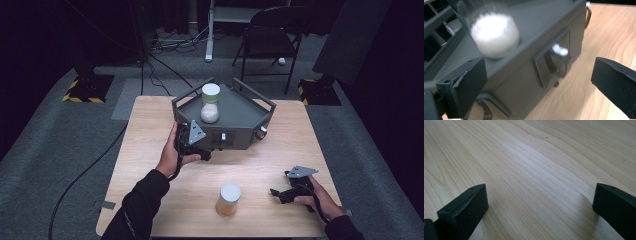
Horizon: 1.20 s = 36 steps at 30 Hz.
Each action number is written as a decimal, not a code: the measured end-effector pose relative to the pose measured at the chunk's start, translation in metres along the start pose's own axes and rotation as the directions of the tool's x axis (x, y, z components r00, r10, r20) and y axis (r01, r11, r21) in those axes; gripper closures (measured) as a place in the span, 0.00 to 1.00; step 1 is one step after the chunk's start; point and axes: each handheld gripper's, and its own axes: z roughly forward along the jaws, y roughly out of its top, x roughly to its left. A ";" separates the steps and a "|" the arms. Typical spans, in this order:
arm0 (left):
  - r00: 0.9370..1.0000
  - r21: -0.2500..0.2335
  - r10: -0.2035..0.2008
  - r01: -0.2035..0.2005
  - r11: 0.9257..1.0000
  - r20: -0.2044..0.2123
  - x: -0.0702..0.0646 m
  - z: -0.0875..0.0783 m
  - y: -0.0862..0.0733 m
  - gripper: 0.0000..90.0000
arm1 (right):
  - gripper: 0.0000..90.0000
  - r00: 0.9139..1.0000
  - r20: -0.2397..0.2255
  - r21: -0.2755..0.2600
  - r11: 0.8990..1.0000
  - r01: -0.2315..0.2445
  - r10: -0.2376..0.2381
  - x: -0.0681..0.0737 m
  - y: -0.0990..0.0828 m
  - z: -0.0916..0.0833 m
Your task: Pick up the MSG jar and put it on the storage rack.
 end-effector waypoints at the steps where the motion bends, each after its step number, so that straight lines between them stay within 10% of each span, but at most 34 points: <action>1: 1.000 0.006 0.002 -0.002 1.000 0.006 -0.001 0.000 -0.002 0.00 | 0.00 1.000 0.000 0.000 1.000 0.000 0.000 0.000 0.000 0.000; 36: 0.993 0.211 -0.053 0.031 0.977 0.102 -0.010 -0.025 -0.066 0.01 | 0.00 1.000 -0.001 0.000 1.000 0.001 -0.001 0.000 0.000 0.000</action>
